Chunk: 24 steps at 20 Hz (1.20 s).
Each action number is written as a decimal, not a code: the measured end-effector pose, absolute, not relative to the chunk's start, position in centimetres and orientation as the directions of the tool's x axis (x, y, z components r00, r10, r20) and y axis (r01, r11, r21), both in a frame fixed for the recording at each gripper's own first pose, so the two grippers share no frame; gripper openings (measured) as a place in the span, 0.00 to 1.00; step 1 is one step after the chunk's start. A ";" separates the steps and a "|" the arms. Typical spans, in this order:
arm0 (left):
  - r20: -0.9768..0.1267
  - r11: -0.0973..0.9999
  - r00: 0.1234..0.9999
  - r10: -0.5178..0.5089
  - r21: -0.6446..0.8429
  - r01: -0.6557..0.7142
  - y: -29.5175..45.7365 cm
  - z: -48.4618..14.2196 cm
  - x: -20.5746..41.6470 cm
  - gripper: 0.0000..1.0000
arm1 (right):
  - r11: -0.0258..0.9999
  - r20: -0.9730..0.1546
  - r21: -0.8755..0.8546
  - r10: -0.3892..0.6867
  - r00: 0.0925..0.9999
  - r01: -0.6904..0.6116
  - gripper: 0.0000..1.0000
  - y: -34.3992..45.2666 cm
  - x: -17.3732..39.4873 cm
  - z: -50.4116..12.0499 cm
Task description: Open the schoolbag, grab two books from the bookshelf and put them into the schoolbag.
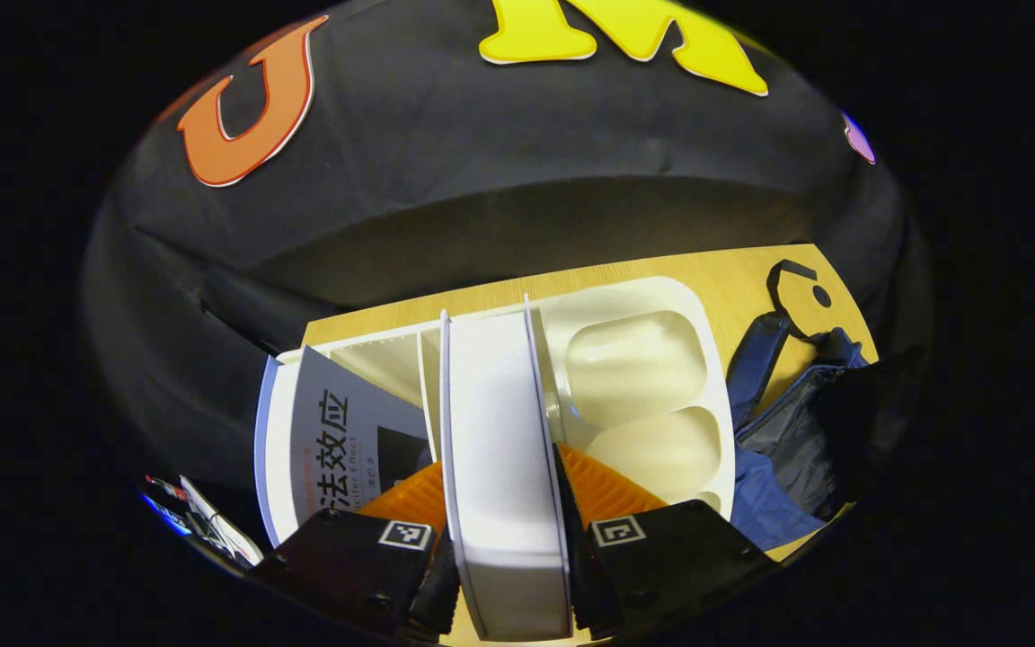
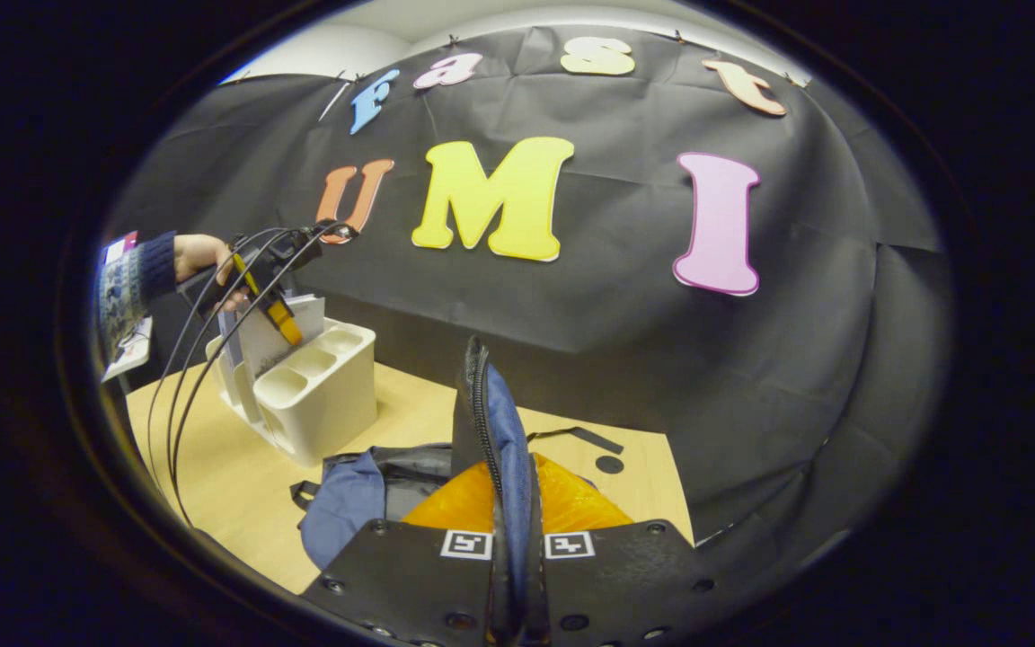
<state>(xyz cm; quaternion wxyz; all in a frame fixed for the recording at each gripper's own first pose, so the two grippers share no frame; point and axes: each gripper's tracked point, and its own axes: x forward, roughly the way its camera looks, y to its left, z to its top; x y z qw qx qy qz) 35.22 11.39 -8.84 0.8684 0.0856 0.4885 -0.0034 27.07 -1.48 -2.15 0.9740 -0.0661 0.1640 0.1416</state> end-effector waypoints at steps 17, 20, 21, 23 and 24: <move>-0.765 0.991 0.639 -0.076 -0.129 -0.037 10.8 -4.8 19.1 0.48 | 0.947 -0.364 -0.084 0.259 0.894 -0.309 0.06 0.7 26.8 -4.2; -0.763 0.973 0.631 -0.142 -0.223 -0.051 10.7 -6.0 15.5 0.48 | 0.946 -0.374 -0.094 0.254 0.892 -0.309 0.07 0.9 27.0 -4.3; -0.757 0.964 0.634 -0.159 -0.257 -0.065 10.8 -6.1 14.6 0.48 | 0.946 -0.376 -0.098 0.251 0.892 -0.307 0.06 0.9 27.0 -4.4; -0.736 0.941 0.651 -0.188 -0.326 -0.096 11.2 -6.3 13.4 0.48 | 0.947 -0.384 -0.101 0.246 0.890 -0.305 0.07 1.0 27.0 -4.6; -0.723 0.925 0.661 -0.201 -0.362 -0.114 11.4 -6.3 12.8 0.48 | 0.947 -0.389 -0.101 0.244 0.888 -0.304 0.07 1.0 27.0 -4.7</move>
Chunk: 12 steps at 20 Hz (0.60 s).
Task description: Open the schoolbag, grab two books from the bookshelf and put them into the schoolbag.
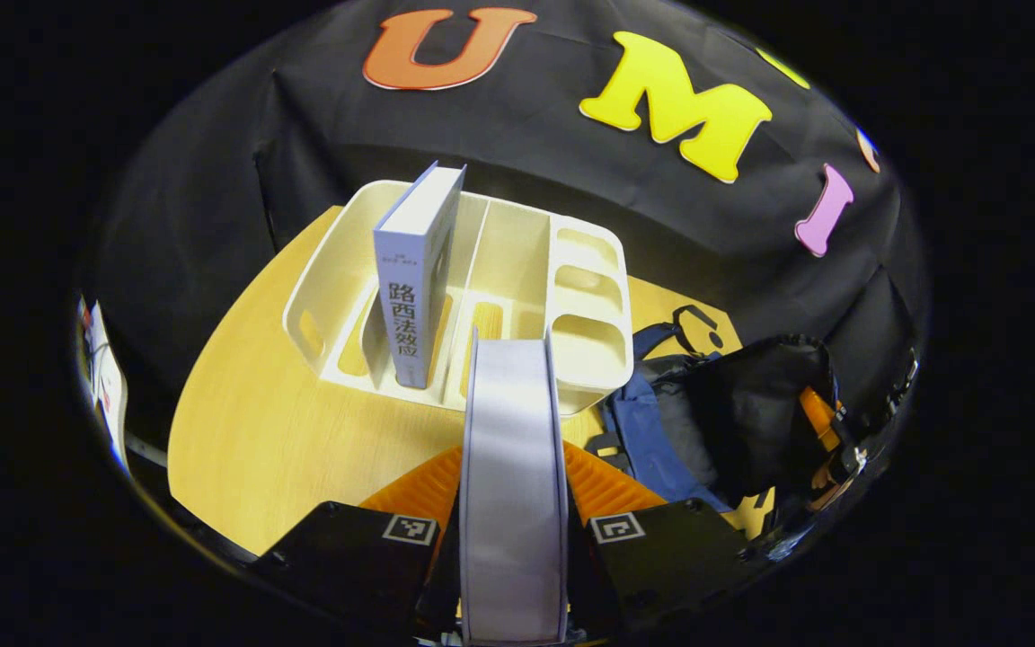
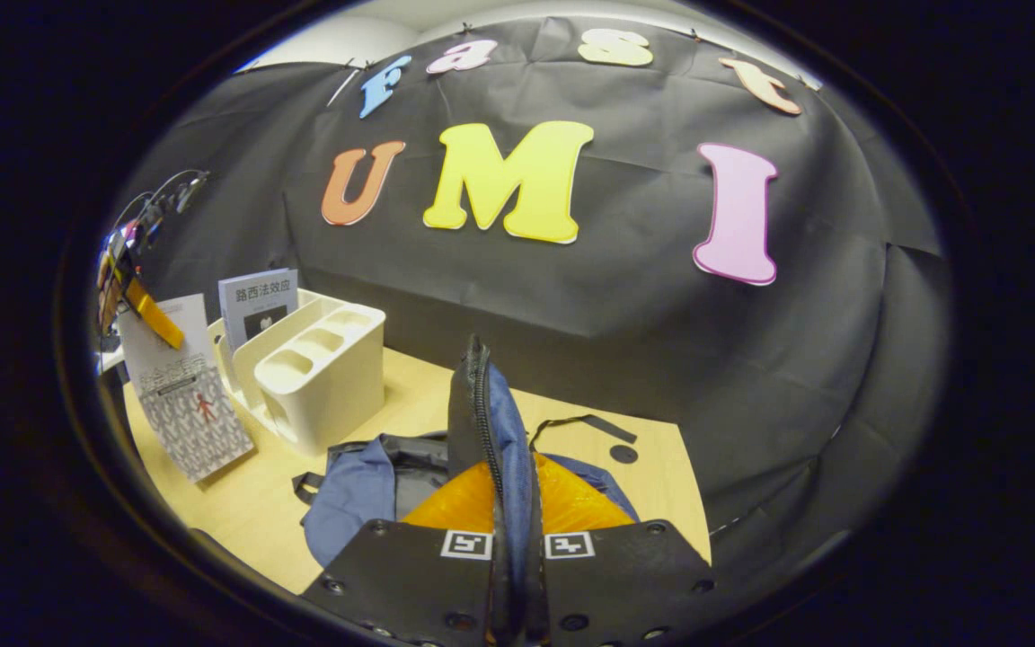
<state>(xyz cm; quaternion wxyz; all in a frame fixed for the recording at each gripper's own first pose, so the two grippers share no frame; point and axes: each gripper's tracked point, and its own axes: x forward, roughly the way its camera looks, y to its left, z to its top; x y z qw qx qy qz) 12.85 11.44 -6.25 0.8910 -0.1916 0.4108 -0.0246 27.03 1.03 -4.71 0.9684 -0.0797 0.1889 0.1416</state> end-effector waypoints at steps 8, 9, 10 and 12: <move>-0.538 0.724 0.763 -0.357 -0.676 -0.139 9.8 -5.3 10.6 0.48 | 0.948 -0.407 -0.112 0.230 0.884 -0.298 0.06 1.6 26.9 -4.5; -0.501 0.681 0.776 -0.382 -0.720 -0.131 9.0 -5.1 10.8 0.48 | 0.948 -0.408 -0.118 0.225 0.885 -0.296 0.06 1.6 26.9 -4.4; -0.463 0.643 0.789 -0.404 -0.757 -0.115 8.3 -5.1 11.0 0.48 | 0.948 -0.408 -0.124 0.221 0.886 -0.294 0.07 1.7 26.9 -4.2; -0.398 0.583 0.809 -0.433 -0.808 -0.086 6.4 -5.0 11.8 0.48 | 0.947 -0.409 -0.133 0.217 0.887 -0.293 0.07 1.8 26.9 -4.0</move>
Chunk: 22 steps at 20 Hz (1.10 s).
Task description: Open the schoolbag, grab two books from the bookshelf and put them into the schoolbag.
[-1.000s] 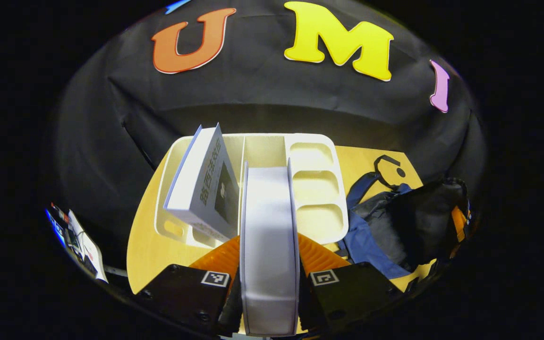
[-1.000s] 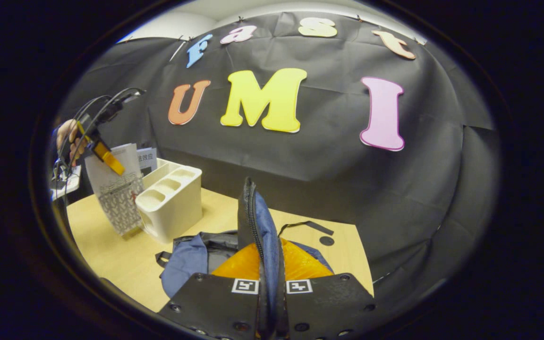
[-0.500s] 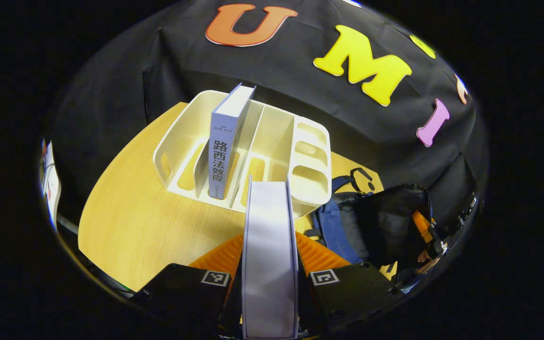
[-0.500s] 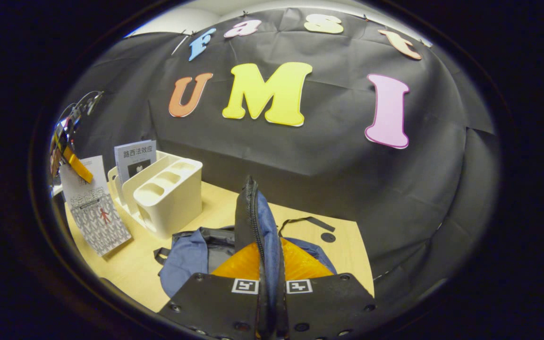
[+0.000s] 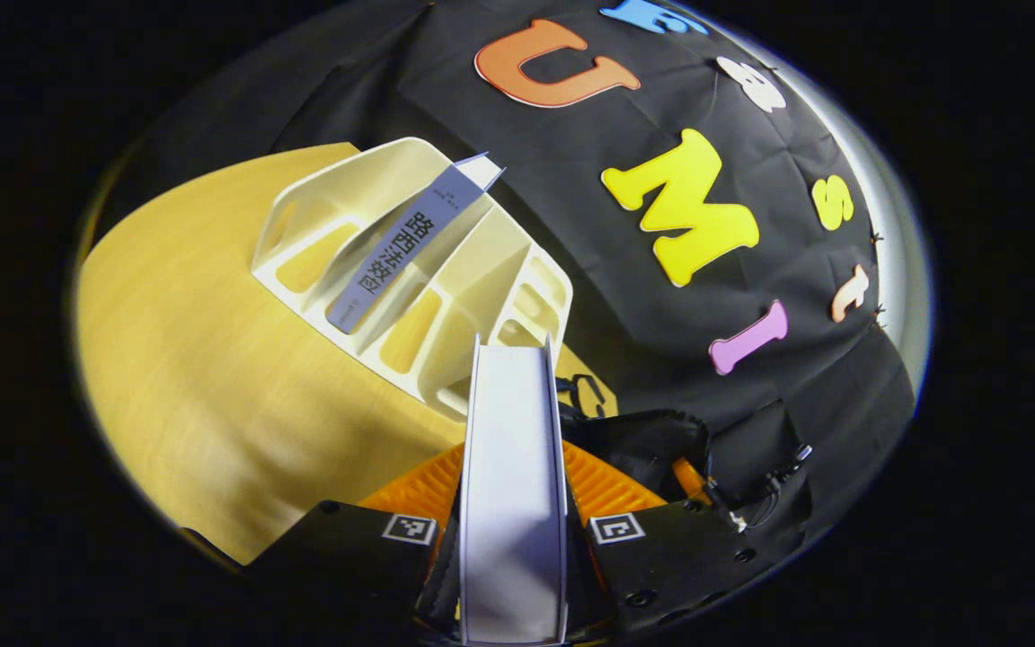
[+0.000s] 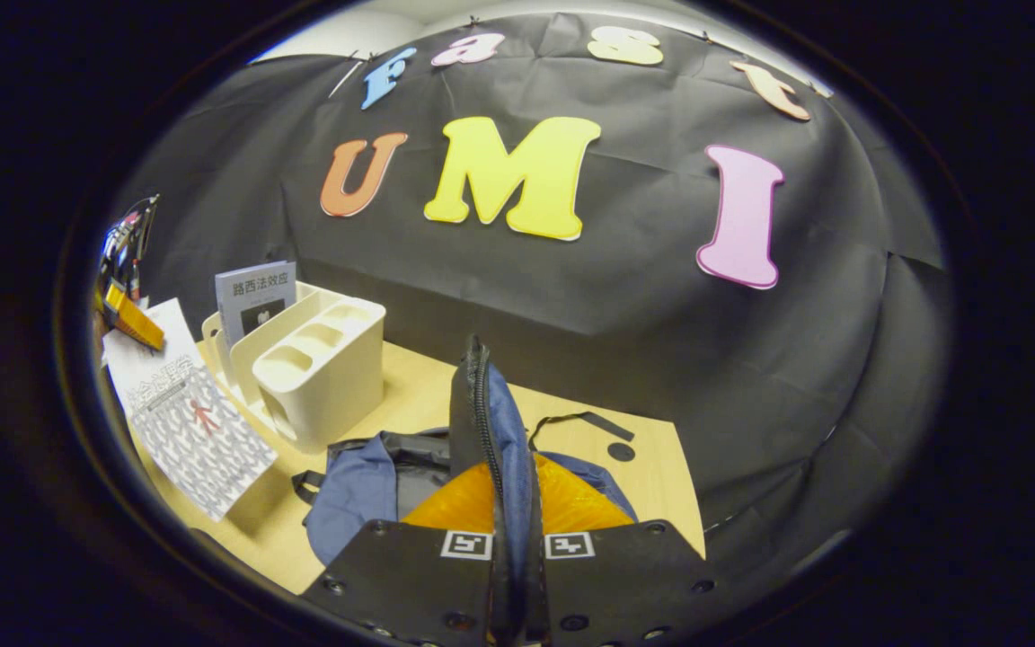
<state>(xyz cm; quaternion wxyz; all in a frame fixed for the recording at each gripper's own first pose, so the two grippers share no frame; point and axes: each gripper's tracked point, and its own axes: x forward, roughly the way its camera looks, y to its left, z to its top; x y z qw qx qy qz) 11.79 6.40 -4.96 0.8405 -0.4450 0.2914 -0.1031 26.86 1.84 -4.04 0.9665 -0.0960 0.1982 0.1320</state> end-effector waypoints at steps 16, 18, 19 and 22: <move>-0.247 0.463 0.790 -0.561 -0.885 0.053 -10.1 -5.4 20.6 0.48 | 0.963 -0.381 0.006 0.252 0.890 -0.270 0.06 1.6 27.6 -2.1; -0.266 0.478 0.791 -0.551 -0.877 0.037 -11.8 -6.1 21.9 0.53 | 0.963 -0.373 0.018 0.258 0.891 -0.271 0.06 1.4 27.7 -1.9; -0.276 0.491 0.793 -0.543 -0.871 0.033 -12.5 -6.6 22.6 0.48 | 0.964 -0.370 0.024 0.256 0.893 -0.266 0.06 1.2 27.7 -1.8; -0.286 0.492 0.795 -0.535 -0.870 0.018 -14.4 -7.7 23.6 0.48 | 0.963 -0.356 0.052 0.265 0.896 -0.264 0.06 1.2 27.8 -1.4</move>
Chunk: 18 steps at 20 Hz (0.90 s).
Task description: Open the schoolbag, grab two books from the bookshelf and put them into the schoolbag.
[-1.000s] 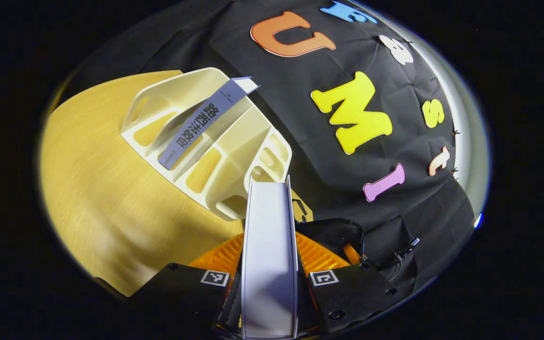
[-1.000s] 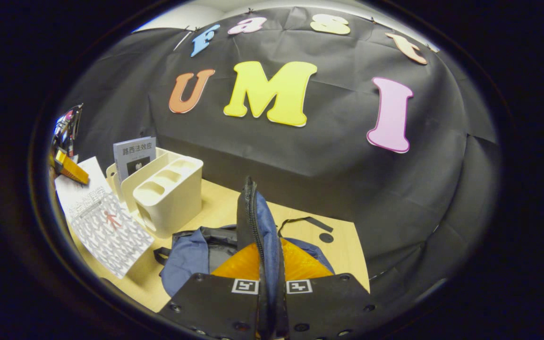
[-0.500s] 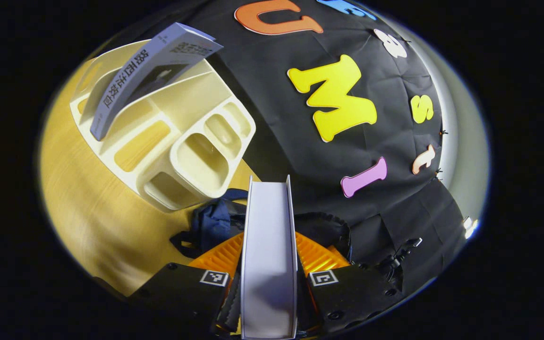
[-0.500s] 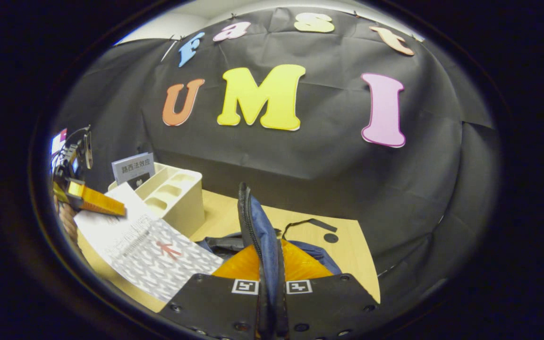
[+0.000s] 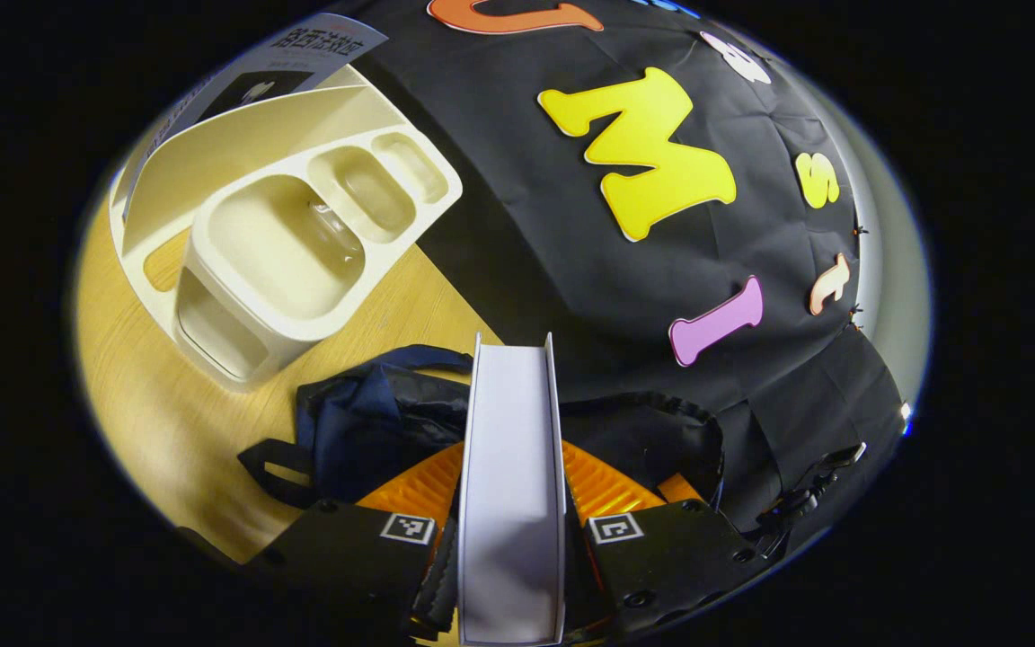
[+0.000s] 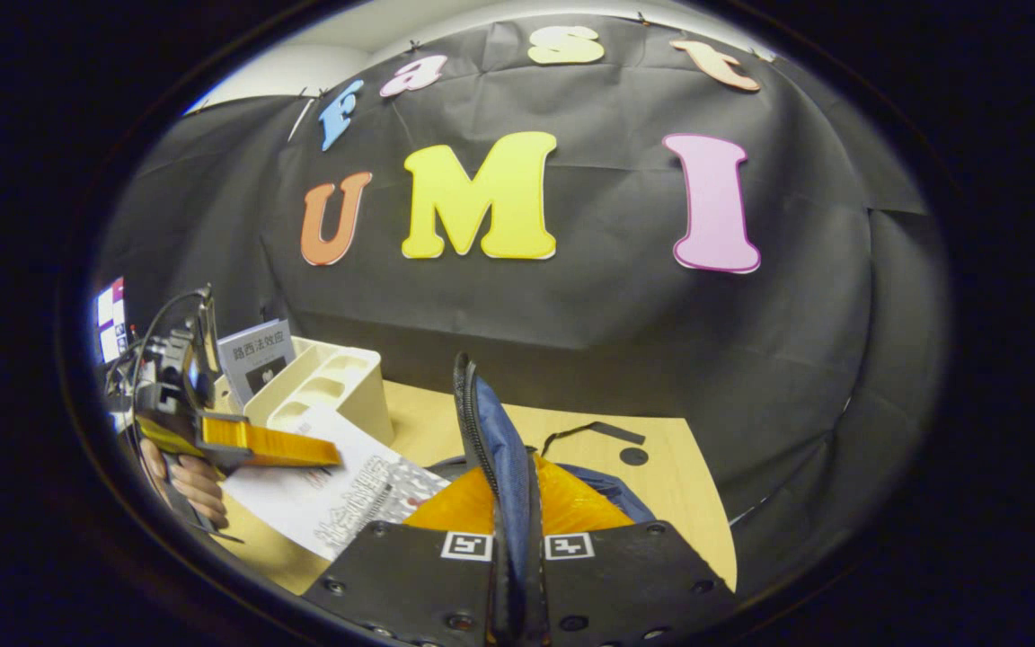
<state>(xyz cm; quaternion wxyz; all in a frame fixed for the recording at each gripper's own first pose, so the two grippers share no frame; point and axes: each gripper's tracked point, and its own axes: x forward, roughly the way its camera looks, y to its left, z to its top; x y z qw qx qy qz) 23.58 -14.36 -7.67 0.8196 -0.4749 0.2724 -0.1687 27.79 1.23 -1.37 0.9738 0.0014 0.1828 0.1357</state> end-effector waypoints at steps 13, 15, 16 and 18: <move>-0.282 0.446 0.807 -0.520 -0.895 -0.025 -20.0 -15.3 24.8 0.48 | 0.950 -0.342 0.157 0.310 0.887 -0.272 0.06 1.2 26.8 -2.1; -0.263 0.421 0.813 -0.520 -0.907 -0.025 -20.9 -16.0 25.1 0.48 | 0.950 -0.334 0.160 0.307 0.891 -0.267 0.07 1.2 26.7 -1.9; -0.254 0.417 0.815 -0.520 -0.909 -0.017 -21.4 -16.3 25.1 0.48 | 0.951 -0.331 0.157 0.305 0.893 -0.266 0.07 1.1 26.6 -1.7; -0.231 0.402 0.830 -0.508 -0.916 -0.009 -22.3 -17.0 25.4 0.49 | 0.950 -0.325 0.156 0.306 0.895 -0.269 0.06 1.3 26.4 -1.6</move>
